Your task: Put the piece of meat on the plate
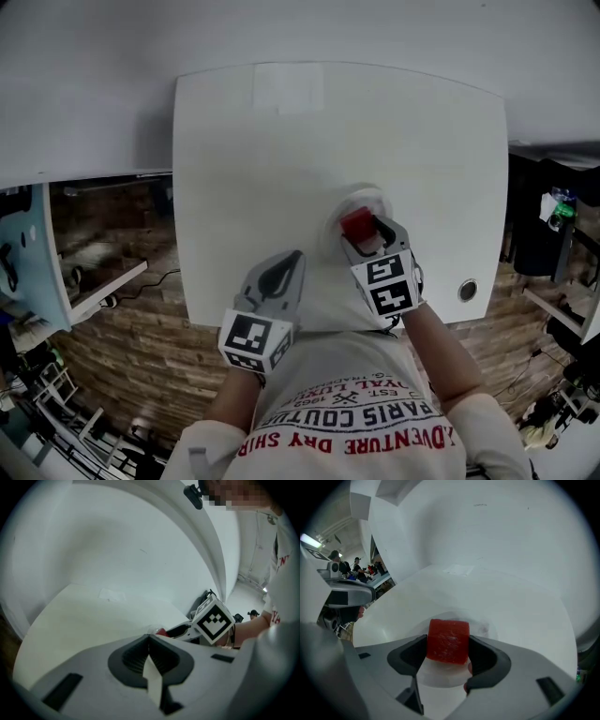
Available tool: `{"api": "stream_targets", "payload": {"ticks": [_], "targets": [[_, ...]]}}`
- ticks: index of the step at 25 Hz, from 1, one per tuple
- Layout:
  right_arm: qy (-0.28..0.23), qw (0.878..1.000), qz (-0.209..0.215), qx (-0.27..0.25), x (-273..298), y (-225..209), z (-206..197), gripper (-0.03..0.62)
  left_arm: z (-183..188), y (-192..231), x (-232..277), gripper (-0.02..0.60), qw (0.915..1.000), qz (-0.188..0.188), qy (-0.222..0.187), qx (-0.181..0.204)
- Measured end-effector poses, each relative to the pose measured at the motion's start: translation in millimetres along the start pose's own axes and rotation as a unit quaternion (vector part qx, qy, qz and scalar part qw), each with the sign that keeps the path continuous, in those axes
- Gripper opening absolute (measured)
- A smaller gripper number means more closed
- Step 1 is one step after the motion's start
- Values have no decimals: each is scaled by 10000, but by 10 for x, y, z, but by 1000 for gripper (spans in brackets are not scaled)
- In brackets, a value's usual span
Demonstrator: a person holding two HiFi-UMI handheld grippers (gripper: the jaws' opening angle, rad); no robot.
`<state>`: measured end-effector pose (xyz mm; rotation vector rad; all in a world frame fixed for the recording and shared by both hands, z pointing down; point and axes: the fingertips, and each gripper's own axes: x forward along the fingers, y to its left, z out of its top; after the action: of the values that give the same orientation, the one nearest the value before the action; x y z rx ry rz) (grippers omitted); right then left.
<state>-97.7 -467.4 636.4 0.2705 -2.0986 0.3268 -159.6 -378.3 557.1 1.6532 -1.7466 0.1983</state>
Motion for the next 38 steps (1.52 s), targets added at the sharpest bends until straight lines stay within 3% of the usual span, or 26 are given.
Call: {"api": "stream_targets", "payload": {"ticks": [10, 19, 21, 23, 27, 32, 38], "targets": [[216, 9992, 321, -93, 74, 46, 20, 284, 146, -55, 30, 6, 9991, -216, -255, -264], [-562, 9974, 266, 369, -195, -21, 198, 282, 284, -121, 37, 6, 9971, -365, -456, -483], [-734, 9965, 181, 363, -309, -24, 268, 253, 331, -150, 23, 6, 9974, -371, -486, -374], [-868, 9954, 94, 397, -439, -42, 308, 141, 374, -209, 11, 6, 9976, -395, -507, -272], [-1135, 9912, -25, 673, -683, -83, 382, 37, 510, -319, -33, 6, 9969, -459, -638, -87], [-1758, 9823, 51, 647, -1083, 15, 604, 12, 777, -439, -109, 6, 9941, -495, -905, 321], [-2398, 9695, -163, 479, -1551, 20, 755, 12, 1150, -662, -277, 6, 9868, -413, -1393, 719]]}}
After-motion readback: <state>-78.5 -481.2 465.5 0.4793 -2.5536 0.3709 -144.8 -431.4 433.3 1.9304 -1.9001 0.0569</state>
